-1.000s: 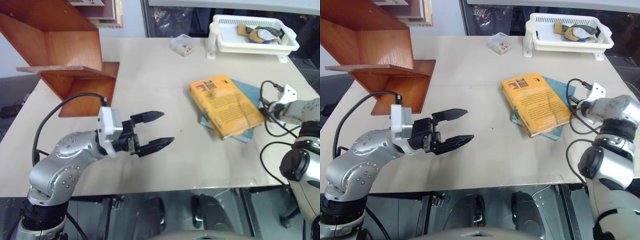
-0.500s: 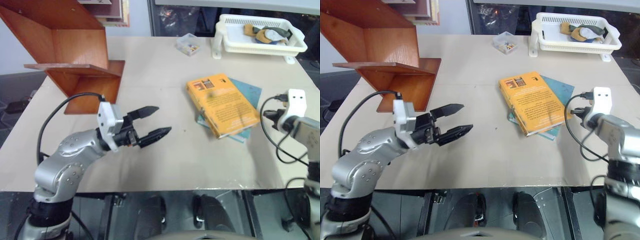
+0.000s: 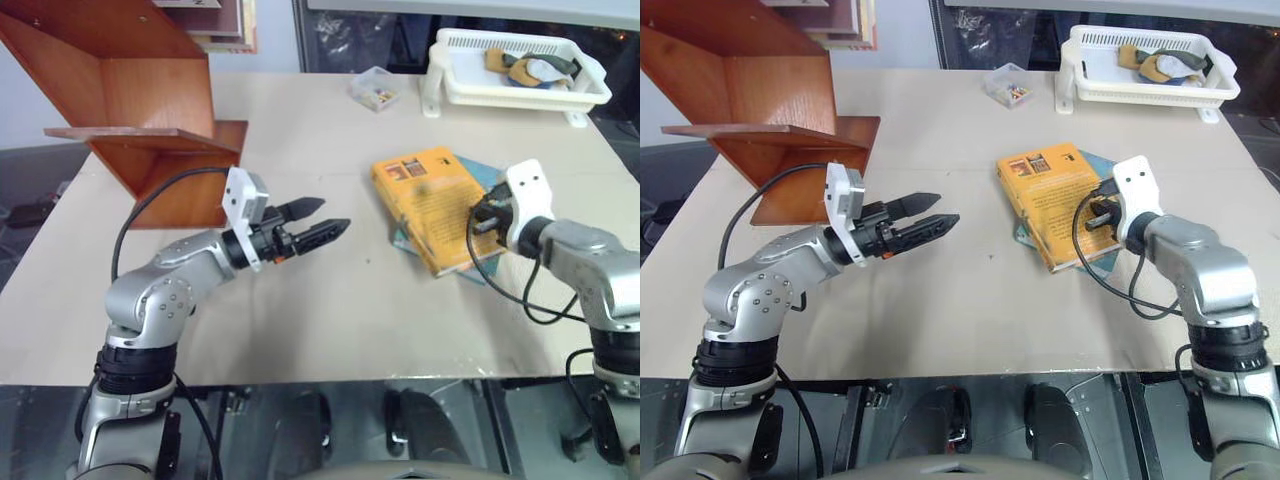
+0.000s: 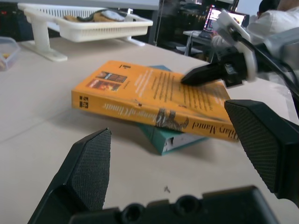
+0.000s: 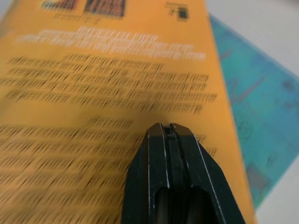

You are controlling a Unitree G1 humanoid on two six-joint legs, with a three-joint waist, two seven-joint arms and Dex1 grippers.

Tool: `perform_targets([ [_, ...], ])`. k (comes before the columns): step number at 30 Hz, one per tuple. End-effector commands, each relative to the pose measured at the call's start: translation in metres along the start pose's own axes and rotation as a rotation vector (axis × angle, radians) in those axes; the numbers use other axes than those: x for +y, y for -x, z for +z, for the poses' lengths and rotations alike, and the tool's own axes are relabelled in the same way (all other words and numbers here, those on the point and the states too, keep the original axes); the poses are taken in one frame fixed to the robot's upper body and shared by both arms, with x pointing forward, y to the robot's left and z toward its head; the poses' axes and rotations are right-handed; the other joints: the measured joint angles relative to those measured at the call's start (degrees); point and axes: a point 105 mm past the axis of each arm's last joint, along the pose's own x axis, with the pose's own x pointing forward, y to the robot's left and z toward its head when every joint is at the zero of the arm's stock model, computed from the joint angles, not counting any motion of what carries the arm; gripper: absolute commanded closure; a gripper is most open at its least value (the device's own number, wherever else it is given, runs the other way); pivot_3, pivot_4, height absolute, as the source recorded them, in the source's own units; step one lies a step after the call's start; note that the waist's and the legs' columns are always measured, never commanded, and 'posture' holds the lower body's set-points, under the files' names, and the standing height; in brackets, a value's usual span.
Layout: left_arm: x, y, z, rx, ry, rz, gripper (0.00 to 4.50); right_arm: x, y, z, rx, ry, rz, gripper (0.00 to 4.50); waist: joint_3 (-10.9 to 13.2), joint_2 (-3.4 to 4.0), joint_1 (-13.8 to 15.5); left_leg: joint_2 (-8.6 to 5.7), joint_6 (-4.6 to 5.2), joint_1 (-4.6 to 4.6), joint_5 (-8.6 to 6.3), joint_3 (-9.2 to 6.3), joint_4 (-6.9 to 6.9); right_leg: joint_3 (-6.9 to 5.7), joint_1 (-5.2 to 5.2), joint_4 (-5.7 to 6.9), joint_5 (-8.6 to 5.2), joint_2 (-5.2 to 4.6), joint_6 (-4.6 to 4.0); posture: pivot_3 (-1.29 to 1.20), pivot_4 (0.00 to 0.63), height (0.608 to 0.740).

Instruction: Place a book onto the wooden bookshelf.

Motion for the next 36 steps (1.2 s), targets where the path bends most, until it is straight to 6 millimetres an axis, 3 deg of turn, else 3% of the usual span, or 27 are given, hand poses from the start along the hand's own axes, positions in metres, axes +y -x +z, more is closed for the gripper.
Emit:
perform_targets([
  [1,-0.011,0.008,0.009,-0.026,-0.046,-0.012,0.0,0.013,-0.01,-0.025,0.122,0.035,0.108,4.45,0.0,-0.05,0.0,0.01,0.0,0.0,0.0,-0.01,0.0,-0.01,0.01,0.0,0.0,0.0,0.0,0.0,0.15,0.74],
  [6,-0.016,0.015,0.004,-0.025,-0.037,0.016,0.0,0.043,-0.015,-0.025,0.14,0.062,0.26,4.45,-0.3,-0.42,-0.3,0.08,0.0,0.17,-0.01,-0.01,0.0,-0.01,0.1,0.03,-0.05,0.04,0.06,0.0,0.15,0.74],
  [10,-0.017,0.016,0.002,-0.028,-0.028,0.032,0.0,0.053,-0.02,-0.02,0.136,0.062,0.28,4.45,-0.4,-0.57,-0.4,0.11,0.0,0.26,-0.01,-0.01,0.01,0.01,0.12,0.15,-0.13,0.05,0.15,0.0,0.15,0.74],
  [24,-0.014,0.014,-0.001,0.0,-0.001,0.031,0.0,0.019,-0.023,-0.025,0.152,0.056,0.155,4.45,-0.5,-0.73,0.1,0.06,-0.01,0.22,0.0,-0.02,0.06,-0.02,0.14,0.14,-0.09,-0.03,-0.18,0.0,0.15,0.74],
  [33,-0.01,0.011,0.0,0.007,-0.002,0.038,0.0,0.019,-0.015,-0.028,0.159,0.098,0.193,4.45,-0.5,-0.76,0.4,0.03,0.0,0.16,-0.01,-0.08,0.05,-0.09,0.17,0.05,-0.1,-0.08,-0.19,0.0,0.15,0.74],
  [36,-0.008,0.009,0.001,0.003,0.019,0.035,0.0,0.018,-0.01,-0.02,0.116,0.121,0.202,4.45,-0.5,-0.76,0.4,0.03,0.0,0.16,-0.01,-0.1,0.05,-0.11,0.17,0.05,-0.11,-0.08,-0.17,0.0,0.15,0.74],
])
